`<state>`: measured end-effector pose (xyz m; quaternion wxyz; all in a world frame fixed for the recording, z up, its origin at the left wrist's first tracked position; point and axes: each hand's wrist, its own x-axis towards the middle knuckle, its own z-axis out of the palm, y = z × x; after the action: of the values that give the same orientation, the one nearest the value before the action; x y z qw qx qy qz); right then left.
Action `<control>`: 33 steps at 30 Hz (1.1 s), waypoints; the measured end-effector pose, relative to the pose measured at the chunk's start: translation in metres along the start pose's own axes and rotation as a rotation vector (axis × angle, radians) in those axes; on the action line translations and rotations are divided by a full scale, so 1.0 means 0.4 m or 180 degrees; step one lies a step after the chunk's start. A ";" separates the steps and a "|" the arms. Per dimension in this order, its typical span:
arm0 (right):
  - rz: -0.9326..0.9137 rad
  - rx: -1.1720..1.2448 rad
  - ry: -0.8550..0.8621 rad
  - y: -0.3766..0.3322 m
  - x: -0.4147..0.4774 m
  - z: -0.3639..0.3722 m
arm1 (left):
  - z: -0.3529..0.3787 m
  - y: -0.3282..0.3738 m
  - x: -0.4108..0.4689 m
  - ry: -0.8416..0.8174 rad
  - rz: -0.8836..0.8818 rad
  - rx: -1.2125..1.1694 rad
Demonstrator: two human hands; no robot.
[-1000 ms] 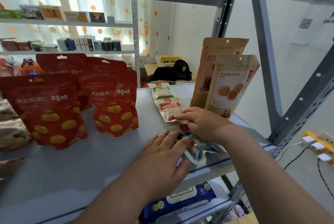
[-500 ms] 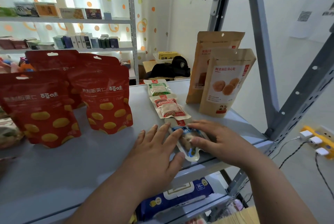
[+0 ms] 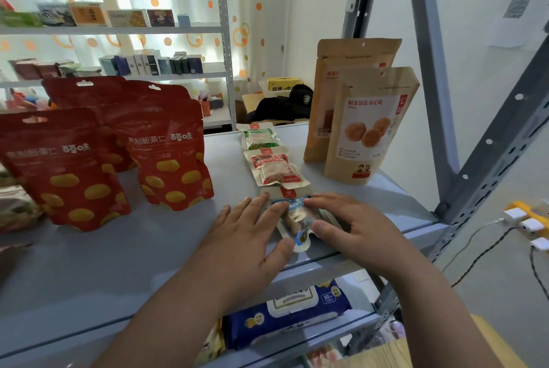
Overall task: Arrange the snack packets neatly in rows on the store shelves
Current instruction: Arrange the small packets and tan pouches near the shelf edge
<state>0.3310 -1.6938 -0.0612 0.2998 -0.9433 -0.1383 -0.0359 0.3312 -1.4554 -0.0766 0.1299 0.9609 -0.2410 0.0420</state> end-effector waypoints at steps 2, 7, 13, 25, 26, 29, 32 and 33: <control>-0.0056 -0.0056 0.0068 -0.001 -0.004 0.005 | 0.001 -0.001 0.001 -0.0017 -0.0002 0.0021; -0.0040 -0.0150 0.0112 -0.013 -0.008 0.008 | -0.004 -0.004 0.003 -0.0019 0.0018 0.0030; 0.0131 0.0087 0.0381 -0.033 -0.034 0.011 | -0.015 -0.003 -0.002 -0.0041 0.0061 -0.0055; 0.0430 0.0017 0.0356 -0.078 -0.067 0.021 | -0.045 -0.014 -0.055 -0.0287 -0.0003 0.0259; 0.0445 0.0062 0.0359 -0.080 -0.066 0.021 | -0.045 -0.014 -0.056 -0.0263 -0.0013 0.0230; 0.0505 0.0499 0.0506 -0.072 -0.068 0.018 | -0.043 -0.020 -0.054 -0.0135 0.0012 0.0017; 0.0628 0.1213 0.1191 -0.041 -0.054 -0.007 | -0.059 -0.013 -0.021 0.0224 -0.0079 -0.0582; 0.0675 0.1289 0.1521 -0.024 -0.042 -0.022 | -0.071 -0.006 0.003 0.0347 -0.0146 -0.0850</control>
<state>0.3122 -1.6954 -0.0512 0.5072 -0.8386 0.0305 -0.1966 0.3330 -1.4462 -0.0497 0.2704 0.9366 -0.2151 0.0588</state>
